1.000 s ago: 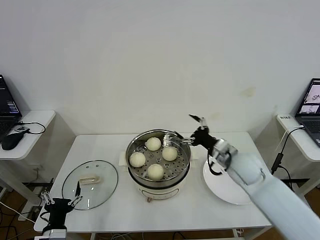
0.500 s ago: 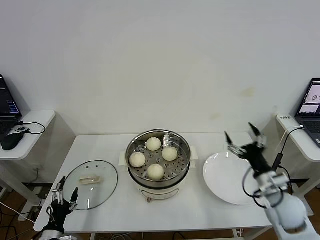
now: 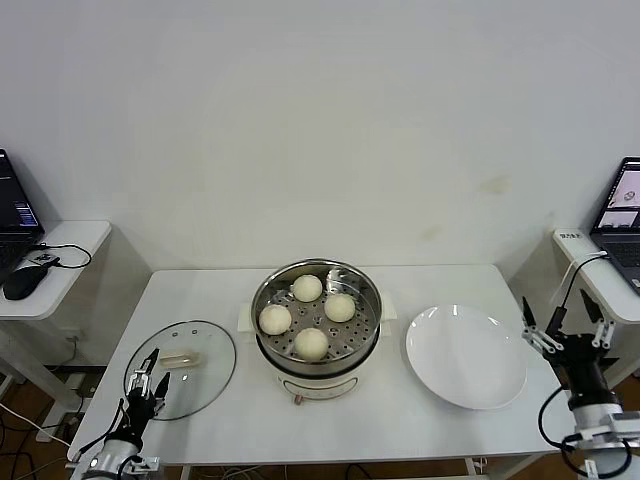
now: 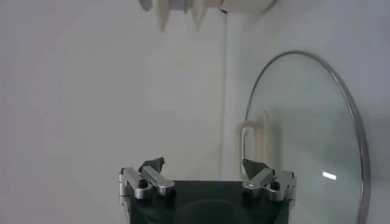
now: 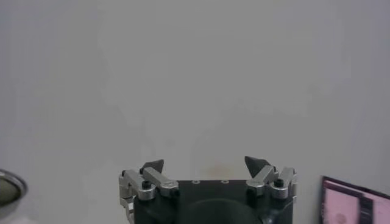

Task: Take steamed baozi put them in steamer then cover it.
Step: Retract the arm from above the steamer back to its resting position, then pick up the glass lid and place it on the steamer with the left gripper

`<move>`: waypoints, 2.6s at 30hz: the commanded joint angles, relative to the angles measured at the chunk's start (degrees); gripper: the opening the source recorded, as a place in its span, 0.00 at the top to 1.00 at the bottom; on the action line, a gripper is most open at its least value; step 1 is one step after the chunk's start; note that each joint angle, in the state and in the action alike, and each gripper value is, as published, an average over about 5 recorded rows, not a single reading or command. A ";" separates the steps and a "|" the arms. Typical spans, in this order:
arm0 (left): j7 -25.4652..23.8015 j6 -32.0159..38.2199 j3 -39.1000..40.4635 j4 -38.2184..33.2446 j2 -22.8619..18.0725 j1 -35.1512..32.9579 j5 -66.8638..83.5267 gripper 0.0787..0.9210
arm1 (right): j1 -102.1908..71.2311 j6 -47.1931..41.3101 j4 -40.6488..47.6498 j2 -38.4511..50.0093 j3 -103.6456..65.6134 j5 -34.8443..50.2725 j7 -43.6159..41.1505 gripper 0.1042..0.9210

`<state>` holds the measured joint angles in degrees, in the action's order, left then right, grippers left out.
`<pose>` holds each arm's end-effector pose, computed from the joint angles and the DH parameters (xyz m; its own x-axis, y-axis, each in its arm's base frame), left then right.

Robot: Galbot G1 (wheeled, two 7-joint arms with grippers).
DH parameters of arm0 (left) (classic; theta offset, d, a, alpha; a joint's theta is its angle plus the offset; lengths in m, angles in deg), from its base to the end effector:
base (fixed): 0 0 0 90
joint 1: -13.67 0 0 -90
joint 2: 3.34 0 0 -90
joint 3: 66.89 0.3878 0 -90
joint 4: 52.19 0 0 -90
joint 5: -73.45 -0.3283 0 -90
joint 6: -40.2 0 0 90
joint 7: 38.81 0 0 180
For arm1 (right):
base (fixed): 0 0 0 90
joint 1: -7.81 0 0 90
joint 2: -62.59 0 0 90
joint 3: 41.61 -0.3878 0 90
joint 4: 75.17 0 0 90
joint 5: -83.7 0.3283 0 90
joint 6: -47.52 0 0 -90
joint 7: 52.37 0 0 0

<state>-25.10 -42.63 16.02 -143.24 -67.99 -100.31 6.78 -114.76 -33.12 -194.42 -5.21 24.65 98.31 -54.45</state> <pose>0.1644 0.2001 -0.4318 -0.9930 0.0300 0.1142 0.1132 -0.0336 0.9930 0.1311 -0.1927 -0.2819 -0.9763 0.0584 -0.2082 0.1173 0.9520 -0.2829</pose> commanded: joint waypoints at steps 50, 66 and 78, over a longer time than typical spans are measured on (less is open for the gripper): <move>2.66 3.08 3.92 16.03 0.59 16.11 -0.53 0.76 | -5.96 2.44 0.37 -5.14 -1.73 -3.02 -0.83 0.12; -6.30 -6.84 -4.56 -8.99 7.56 5.58 9.10 0.92 | -5.24 3.14 1.06 -4.35 0.18 -3.41 -1.08 0.12; -16.62 -18.08 2.24 -28.22 12.70 6.05 14.41 0.92 | -4.77 4.87 2.44 -4.95 2.58 -7.02 -1.19 0.12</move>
<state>-33.32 -51.36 14.22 -153.35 -59.22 -93.79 16.72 -119.57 -28.98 -192.48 -9.75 25.85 93.61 -55.62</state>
